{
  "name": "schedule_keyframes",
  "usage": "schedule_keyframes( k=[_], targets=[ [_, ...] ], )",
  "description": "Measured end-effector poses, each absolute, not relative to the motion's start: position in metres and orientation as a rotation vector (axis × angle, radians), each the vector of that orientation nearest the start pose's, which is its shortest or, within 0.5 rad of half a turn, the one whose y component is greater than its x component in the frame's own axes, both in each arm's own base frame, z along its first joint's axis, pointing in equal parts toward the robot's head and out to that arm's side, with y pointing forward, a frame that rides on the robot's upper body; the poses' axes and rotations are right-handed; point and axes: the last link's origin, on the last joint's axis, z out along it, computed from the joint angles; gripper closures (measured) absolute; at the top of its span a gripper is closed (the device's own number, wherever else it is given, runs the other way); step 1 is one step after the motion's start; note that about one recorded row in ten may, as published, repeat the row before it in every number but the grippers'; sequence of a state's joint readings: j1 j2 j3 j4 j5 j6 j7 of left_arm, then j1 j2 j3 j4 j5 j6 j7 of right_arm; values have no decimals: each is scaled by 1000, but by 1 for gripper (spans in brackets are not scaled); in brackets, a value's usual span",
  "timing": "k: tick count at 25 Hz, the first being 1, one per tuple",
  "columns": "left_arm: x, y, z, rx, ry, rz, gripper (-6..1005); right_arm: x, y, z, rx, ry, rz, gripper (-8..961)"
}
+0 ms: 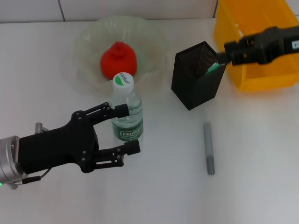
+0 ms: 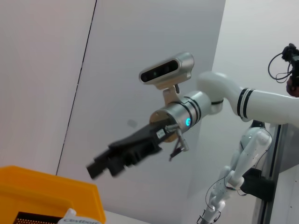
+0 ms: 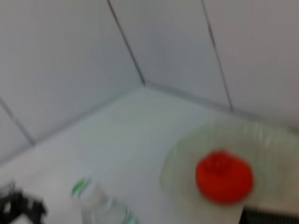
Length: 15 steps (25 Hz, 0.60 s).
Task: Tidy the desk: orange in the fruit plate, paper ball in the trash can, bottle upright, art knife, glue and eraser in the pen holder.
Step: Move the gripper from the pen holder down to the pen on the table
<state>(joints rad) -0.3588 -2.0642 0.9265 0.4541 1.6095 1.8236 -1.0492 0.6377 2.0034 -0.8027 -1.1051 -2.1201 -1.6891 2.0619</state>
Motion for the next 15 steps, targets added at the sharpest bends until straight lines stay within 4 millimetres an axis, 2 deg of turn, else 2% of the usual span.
schedule_keyframes(
  k=[1, 2, 6, 9, 14, 15],
  targets=[
    [-262, 249, -16, -2716, -413, -1231, 140, 188, 363, 74, -2789, 898, 198, 440],
    [-262, 249, -16, -2717, -413, -1232, 140, 188, 363, 74, -2789, 898, 198, 429],
    [-261, 250, -17, -2723, -411, -1233, 140, 176, 349, 53, -2764, 1003, -150, 386],
    [-259, 250, -18, -2730, -409, -1235, 140, 171, 346, 36, -2707, 1051, -347, 358],
    [-260, 250, -18, -2736, -405, -1229, 140, 166, 347, 7, -2591, 1161, -500, 312],
    [-260, 250, -18, -2736, -405, -1229, 140, 166, 347, 7, -2591, 1161, -500, 303]
  ],
)
